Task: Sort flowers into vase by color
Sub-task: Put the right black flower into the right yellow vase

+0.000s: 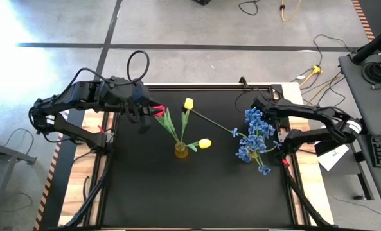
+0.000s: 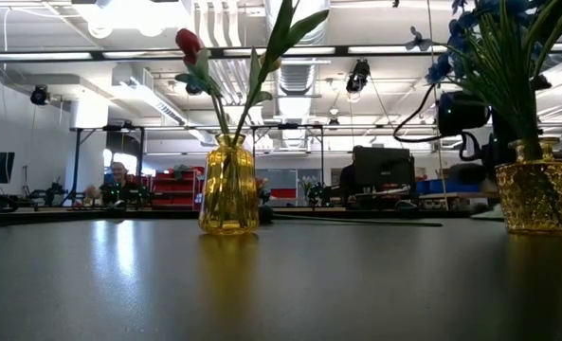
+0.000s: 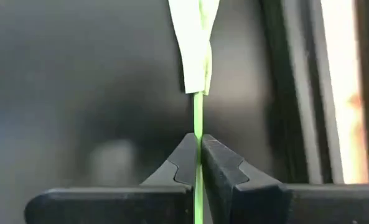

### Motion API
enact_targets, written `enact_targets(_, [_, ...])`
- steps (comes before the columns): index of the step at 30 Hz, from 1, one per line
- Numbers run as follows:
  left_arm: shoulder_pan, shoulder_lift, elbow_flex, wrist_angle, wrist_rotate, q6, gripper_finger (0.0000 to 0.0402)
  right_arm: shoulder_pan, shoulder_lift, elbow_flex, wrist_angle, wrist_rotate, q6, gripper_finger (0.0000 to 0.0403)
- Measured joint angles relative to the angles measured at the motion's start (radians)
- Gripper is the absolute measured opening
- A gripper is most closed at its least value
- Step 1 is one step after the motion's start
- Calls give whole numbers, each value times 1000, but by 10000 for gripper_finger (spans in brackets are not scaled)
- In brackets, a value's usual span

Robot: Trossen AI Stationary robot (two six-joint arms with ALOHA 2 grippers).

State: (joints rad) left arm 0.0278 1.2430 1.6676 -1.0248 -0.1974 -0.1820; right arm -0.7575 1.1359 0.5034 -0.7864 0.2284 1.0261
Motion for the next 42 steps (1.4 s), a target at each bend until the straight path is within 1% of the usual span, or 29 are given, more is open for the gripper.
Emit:
enact_targets(3, [0,0,0,-5,-1,-12,91,1,-13,20,-67,-97,1,13])
enact_targets(7, [4,0,0,-4,-5,-10,91,1,-22,47,-88,-106,-6,15])
enact_targets(9, [11,0,0,-3,-4,-11,91,-2,-23,67,-88,-105,-27,26])
enact_targets(11, [17,0,0,-3,-5,-18,91,-2,-22,90,-87,-101,-43,48])
enact_targets(14, [23,0,0,0,-7,-22,91,-10,-20,110,-84,-78,-59,98])
enact_targets(18, [29,0,0,2,-6,-36,91,-18,-18,107,-82,56,-34,164])
enact_targets(19, [31,0,0,2,-6,-38,91,-24,-13,103,-77,78,-30,175])
enact_targets(21, [36,1,0,3,-6,-39,91,-45,6,90,-38,91,-33,190])
enact_targets(23, [43,2,0,4,-6,-32,91,-65,33,70,34,99,-53,194])
enact_targets(28, [62,4,0,19,-6,-18,91,-100,116,45,192,157,-57,177])
enact_targets(32, [62,5,0,17,-6,-7,91,-100,162,46,255,157,-56,146])
enact_targets(38, [62,6,0,13,-8,33,91,-96,198,50,262,140,-41,74])
enact_targets(42, [62,0,1,12,-21,78,91,-67,126,48,241,121,-77,20])
